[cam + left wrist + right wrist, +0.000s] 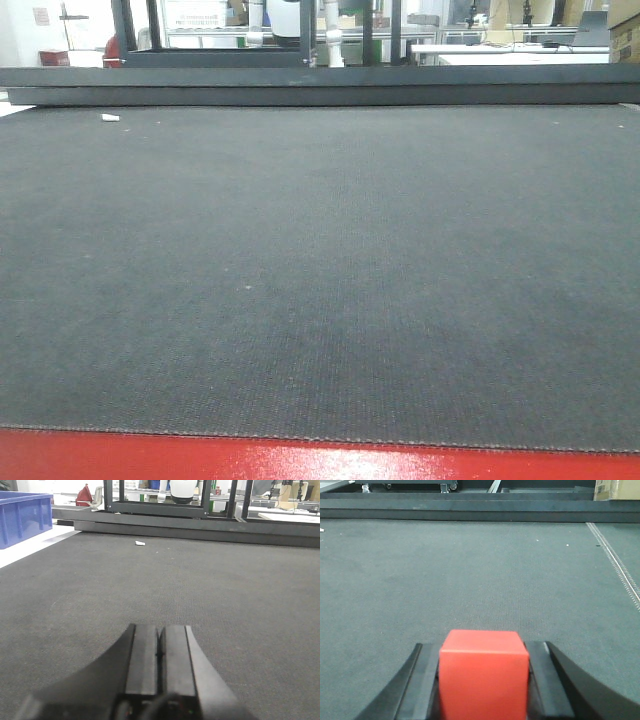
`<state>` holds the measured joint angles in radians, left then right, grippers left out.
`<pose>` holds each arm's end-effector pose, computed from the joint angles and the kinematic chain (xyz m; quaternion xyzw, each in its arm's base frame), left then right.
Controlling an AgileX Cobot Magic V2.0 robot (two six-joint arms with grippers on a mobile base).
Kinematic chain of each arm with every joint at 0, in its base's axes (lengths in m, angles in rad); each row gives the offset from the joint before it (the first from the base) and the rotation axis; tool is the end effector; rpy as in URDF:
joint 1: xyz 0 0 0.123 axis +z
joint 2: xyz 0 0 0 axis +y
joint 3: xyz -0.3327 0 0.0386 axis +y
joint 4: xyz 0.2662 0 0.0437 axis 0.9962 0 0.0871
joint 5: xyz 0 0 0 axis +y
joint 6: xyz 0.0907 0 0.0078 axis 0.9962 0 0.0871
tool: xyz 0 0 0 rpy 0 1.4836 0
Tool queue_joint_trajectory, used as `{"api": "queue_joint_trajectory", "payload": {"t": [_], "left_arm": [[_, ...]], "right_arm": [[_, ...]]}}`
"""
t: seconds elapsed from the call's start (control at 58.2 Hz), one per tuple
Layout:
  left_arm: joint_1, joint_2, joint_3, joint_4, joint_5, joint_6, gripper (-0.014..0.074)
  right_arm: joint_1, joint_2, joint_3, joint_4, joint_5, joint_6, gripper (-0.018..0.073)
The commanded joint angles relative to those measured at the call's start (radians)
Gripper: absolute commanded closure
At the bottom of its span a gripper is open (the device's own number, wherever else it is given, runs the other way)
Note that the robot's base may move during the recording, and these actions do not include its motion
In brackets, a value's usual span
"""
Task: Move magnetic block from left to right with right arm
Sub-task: 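Hold the red cube in the right gripper while the base turns, then drive the base past the red table toward the black chair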
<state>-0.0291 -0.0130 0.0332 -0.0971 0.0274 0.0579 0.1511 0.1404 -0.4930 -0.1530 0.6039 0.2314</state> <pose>0.0248 -0.0010 0.1991 -0.0025 0.6929 -0.0255 0.7206 0.0014 -0.0078 0.3263 0.0106 0.7606 0.0501 0.6471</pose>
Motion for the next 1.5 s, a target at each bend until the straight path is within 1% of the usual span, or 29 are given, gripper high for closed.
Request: {"api": "queue_joint_trajectory", "payload": {"t": [0.0, 1.478], "left_arm": [[0.002, -0.013, 0.008, -0.005, -0.084, -0.006, 0.0722], [0.002, -0.013, 0.008, -0.005, -0.084, -0.006, 0.0722]], "right_arm": [[-0.006, 0.013, -0.032, -0.023, -0.093, -0.009, 0.0335], [-0.006, 0.013, -0.031, -0.023, -0.093, -0.009, 0.0335]]}}
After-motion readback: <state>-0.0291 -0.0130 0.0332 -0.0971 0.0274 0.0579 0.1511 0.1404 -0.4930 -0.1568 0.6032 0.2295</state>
